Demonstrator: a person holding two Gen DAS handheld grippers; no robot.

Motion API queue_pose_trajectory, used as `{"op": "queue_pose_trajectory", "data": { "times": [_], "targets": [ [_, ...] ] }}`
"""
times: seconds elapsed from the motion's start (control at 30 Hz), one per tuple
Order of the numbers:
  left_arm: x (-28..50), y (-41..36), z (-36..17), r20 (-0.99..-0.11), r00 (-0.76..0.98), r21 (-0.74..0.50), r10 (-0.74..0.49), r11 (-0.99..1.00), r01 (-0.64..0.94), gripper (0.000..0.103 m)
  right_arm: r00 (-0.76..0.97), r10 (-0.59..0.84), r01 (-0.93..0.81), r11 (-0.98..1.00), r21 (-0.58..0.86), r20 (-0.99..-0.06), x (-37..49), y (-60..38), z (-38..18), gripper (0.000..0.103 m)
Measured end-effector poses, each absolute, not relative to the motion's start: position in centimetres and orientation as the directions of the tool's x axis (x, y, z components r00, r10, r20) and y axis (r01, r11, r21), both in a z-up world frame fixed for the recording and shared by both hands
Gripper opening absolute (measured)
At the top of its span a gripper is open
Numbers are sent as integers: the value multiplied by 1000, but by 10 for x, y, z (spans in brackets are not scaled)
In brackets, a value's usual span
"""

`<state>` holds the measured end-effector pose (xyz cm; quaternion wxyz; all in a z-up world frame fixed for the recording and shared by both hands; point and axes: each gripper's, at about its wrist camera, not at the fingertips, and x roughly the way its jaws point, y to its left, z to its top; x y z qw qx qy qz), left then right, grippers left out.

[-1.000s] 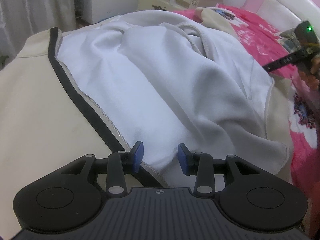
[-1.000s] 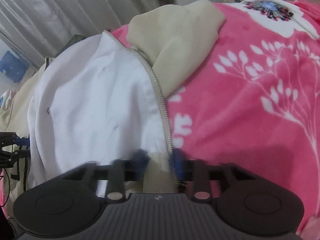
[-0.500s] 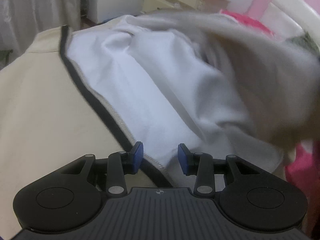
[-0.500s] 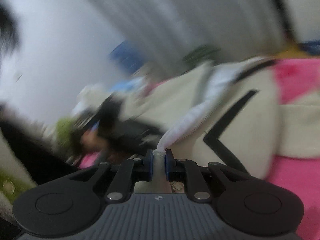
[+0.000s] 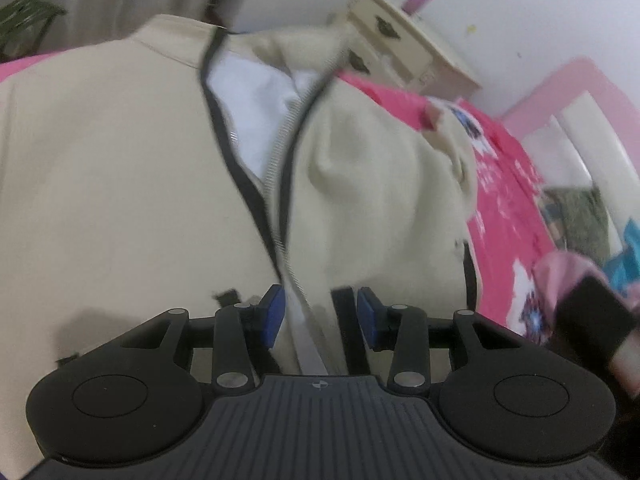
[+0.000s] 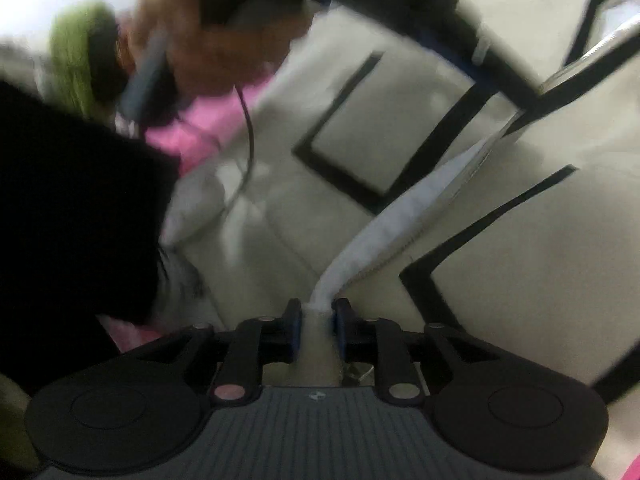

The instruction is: Fold clothes

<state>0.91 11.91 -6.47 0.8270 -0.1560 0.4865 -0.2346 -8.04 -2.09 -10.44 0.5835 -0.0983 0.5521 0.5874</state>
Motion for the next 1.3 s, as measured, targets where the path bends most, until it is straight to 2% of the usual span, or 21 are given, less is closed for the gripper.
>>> {"op": "queue_pose_trajectory", "data": {
  "times": [0.07, 0.13, 0.17, 0.27, 0.33, 0.43, 0.47, 0.6, 0.7, 0.73, 0.8, 0.83, 0.87, 0.97, 1.03, 1.1, 1.17, 1.2, 1.3],
  "targets": [
    [8, 112, -67, -735, 397, -481, -550, 835, 268, 43, -263, 667, -764, 296, 573, -697, -64, -46, -81, 43],
    [9, 103, -73, -754, 380, -451, -536, 842, 295, 43, -209, 755, -725, 307, 617, -621, -42, -75, -56, 46],
    [9, 98, -76, -767, 375, -430, -521, 851, 301, 43, -156, 798, -696, 329, 638, -583, -28, -94, -43, 53],
    [9, 85, -82, -798, 377, -371, -471, 876, 309, 43, 131, 841, -585, 493, 644, -525, 17, -168, -19, 67],
    [9, 82, -83, -804, 382, -353, -455, 883, 309, 44, 416, 725, -411, 688, 598, -548, 47, -228, -18, 76],
    [10, 84, -85, -815, 371, -353, -444, 890, 289, 44, 716, 335, 4, 875, 483, -613, 87, -306, -32, 78],
    [11, 86, -87, -820, 365, -355, -440, 893, 278, 44, 743, 238, 108, 879, 464, -625, 100, -324, -40, 80],
    [10, 85, -91, -826, 363, -357, -430, 899, 253, 44, 720, 180, 262, 823, 503, -670, 152, -361, -73, 82],
    [7, 77, -90, -834, 373, -319, -407, 907, 275, 44, 679, 153, 324, 815, 480, -718, 178, -335, -103, 81],
    [6, 75, -90, -836, 376, -305, -400, 908, 286, 44, 653, 187, 321, 810, 491, -734, 188, -331, -113, 80],
    [4, 72, -90, -840, 380, -283, -387, 910, 303, 45, 604, 183, 309, 843, 440, -776, 196, -315, -123, 68],
    [4, 70, -90, -841, 382, -277, -384, 911, 306, 47, 612, 158, 279, 874, 398, -775, 195, -306, -119, 50],
    [4, 69, -90, -841, 383, -272, -381, 912, 308, 47, 632, 177, 238, 882, 406, -755, 191, -302, -113, 20],
    [1, 69, -89, -842, 389, -261, -374, 913, 315, 48, 698, 230, 125, 893, 432, -678, 177, -295, -90, 17],
    [0, 69, -89, -841, 390, -258, -374, 912, 318, 48, 810, 216, 116, 853, 509, -545, 153, -311, -51, 16],
    [0, 70, -88, -841, 389, -262, -375, 913, 313, 48, 888, 143, 135, 827, 546, -437, 129, -337, -17, 16],
    [0, 71, -88, -841, 387, -266, -377, 912, 311, 48, 925, 41, 186, 817, 546, -378, 110, -368, 3, 16],
    [0, 72, -87, -841, 386, -267, -379, 911, 313, 48, 933, -10, 218, 811, 542, -359, 102, -383, 11, 16],
    [0, 73, -87, -841, 385, -267, -381, 910, 317, 48, 904, -136, 353, 773, 527, -405, 91, -422, 5, 16]
  ]
}}
